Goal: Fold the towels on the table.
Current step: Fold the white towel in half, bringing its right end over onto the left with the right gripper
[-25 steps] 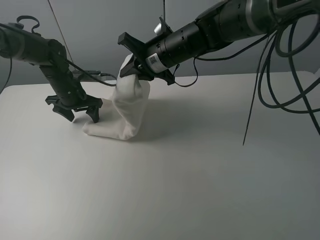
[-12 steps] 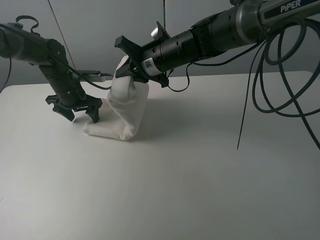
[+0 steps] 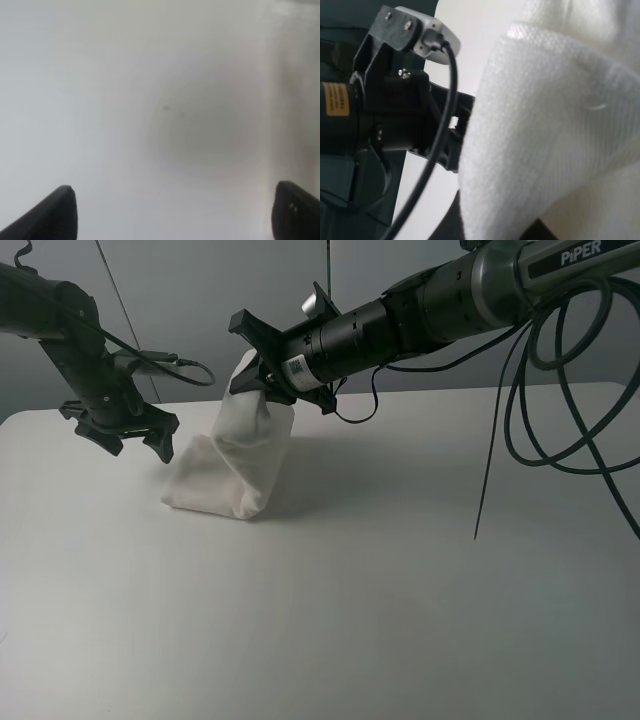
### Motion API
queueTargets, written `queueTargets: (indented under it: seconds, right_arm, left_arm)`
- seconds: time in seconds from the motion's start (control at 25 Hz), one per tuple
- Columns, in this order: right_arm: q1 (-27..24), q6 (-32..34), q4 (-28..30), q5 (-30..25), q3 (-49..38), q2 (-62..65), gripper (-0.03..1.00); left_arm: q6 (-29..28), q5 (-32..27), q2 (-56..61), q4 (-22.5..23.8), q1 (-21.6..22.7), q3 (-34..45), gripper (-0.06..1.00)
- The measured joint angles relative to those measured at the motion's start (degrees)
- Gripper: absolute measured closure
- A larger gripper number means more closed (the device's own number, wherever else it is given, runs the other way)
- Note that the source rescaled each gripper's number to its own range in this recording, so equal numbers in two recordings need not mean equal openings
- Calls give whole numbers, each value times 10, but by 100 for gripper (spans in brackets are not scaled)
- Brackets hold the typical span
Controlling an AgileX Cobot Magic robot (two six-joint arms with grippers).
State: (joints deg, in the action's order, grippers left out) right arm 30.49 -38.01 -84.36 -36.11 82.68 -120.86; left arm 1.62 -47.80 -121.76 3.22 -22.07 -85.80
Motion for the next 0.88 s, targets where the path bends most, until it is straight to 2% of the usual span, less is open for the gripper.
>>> queueTargets:
  seconds: [0.2,0.4,0.48,0.56,0.64,0.68,0.76,0.88]
  right_arm:
    - [0,0,0,2,0,0,92]
    - [0,-1,-2,10,0,0,90]
    - [0,-2,-9,12,0,0,77]
    - [0,-12,-31,13,0,0,53]
    - [0,-38,-64,11,0,0,18]
    - [0,-57,-86,4,0,0,7]
    - [1,-85,-116,-11,0,0,-1]
    - [1,-99,-127,-21,2,0,-3]
  left_arm:
    - [10,-37,16,8,47,0,-5]
    - [25,-43,41,9,60,0,-5]
    - [31,-43,51,10,60,0,-5]
    - [37,-43,55,10,60,0,-5]
    - [41,-46,60,11,60,0,-5]
    - [41,-47,61,11,60,0,-5]
    - [42,-47,61,12,60,0,-5]
    - [43,-48,61,12,60,0,-5]
